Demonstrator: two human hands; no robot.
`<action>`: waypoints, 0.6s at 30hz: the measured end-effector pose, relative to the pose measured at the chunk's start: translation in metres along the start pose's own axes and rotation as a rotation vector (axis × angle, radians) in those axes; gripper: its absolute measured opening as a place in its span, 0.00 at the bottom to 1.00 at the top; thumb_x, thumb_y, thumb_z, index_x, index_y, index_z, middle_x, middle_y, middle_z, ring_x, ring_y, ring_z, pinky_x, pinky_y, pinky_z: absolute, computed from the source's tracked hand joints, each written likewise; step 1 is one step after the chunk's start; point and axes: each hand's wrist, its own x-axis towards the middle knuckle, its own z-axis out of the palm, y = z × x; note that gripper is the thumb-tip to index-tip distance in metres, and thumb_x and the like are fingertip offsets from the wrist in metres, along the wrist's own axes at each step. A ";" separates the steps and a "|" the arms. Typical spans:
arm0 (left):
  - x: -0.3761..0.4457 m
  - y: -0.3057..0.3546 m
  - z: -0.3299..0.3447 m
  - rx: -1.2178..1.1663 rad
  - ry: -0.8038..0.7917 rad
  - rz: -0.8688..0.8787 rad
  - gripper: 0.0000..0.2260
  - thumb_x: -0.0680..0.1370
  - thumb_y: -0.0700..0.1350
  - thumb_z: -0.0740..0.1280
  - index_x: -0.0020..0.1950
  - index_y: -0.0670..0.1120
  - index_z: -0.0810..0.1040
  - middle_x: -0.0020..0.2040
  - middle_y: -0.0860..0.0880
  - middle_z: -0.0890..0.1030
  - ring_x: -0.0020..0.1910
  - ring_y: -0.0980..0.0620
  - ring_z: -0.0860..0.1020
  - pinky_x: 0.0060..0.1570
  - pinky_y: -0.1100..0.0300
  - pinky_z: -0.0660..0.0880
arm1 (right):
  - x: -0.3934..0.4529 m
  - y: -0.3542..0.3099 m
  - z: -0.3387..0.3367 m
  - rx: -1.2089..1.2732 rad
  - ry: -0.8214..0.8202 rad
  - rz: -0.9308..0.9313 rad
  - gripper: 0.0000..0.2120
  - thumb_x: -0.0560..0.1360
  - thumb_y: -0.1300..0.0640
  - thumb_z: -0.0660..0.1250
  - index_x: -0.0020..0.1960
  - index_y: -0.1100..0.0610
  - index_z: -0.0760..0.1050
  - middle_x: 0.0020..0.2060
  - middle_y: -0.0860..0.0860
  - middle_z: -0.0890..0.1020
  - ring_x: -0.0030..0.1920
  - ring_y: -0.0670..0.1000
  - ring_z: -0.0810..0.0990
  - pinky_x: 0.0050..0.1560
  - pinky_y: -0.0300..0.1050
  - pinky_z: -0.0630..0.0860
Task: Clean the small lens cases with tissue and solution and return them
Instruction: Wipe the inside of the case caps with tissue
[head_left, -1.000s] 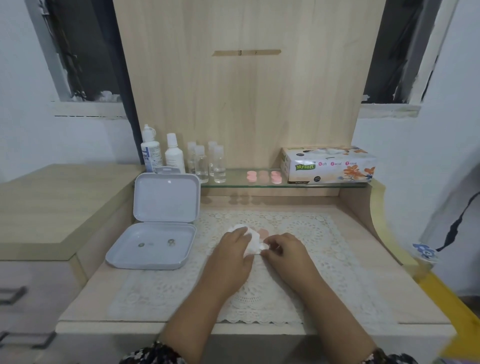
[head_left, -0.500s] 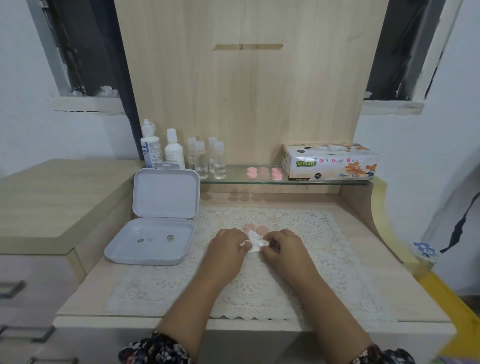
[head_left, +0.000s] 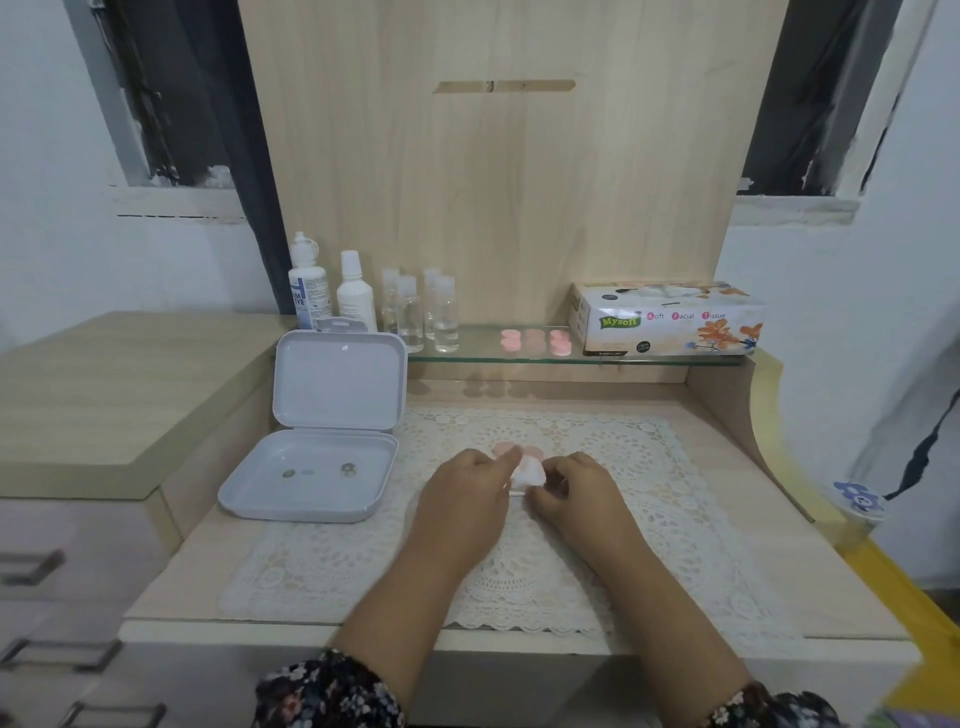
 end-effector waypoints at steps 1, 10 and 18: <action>-0.001 0.000 0.000 0.036 0.030 0.033 0.21 0.69 0.38 0.72 0.62 0.49 0.79 0.41 0.46 0.78 0.37 0.45 0.77 0.36 0.56 0.74 | 0.000 0.000 0.000 -0.002 0.003 0.002 0.10 0.74 0.55 0.69 0.54 0.54 0.79 0.43 0.46 0.74 0.45 0.45 0.73 0.42 0.32 0.66; 0.009 0.001 -0.004 -0.307 -0.118 -0.278 0.13 0.78 0.43 0.65 0.62 0.52 0.75 0.53 0.52 0.77 0.55 0.51 0.73 0.56 0.56 0.71 | 0.002 0.003 0.003 -0.016 0.012 0.001 0.14 0.74 0.55 0.69 0.59 0.56 0.79 0.45 0.46 0.74 0.47 0.45 0.72 0.41 0.30 0.64; 0.007 -0.006 -0.012 -0.475 0.303 -0.379 0.05 0.79 0.42 0.63 0.51 0.51 0.75 0.47 0.54 0.78 0.47 0.57 0.75 0.45 0.65 0.70 | 0.003 0.003 0.002 -0.010 -0.002 0.001 0.11 0.74 0.55 0.69 0.56 0.55 0.79 0.46 0.46 0.75 0.47 0.45 0.73 0.42 0.30 0.65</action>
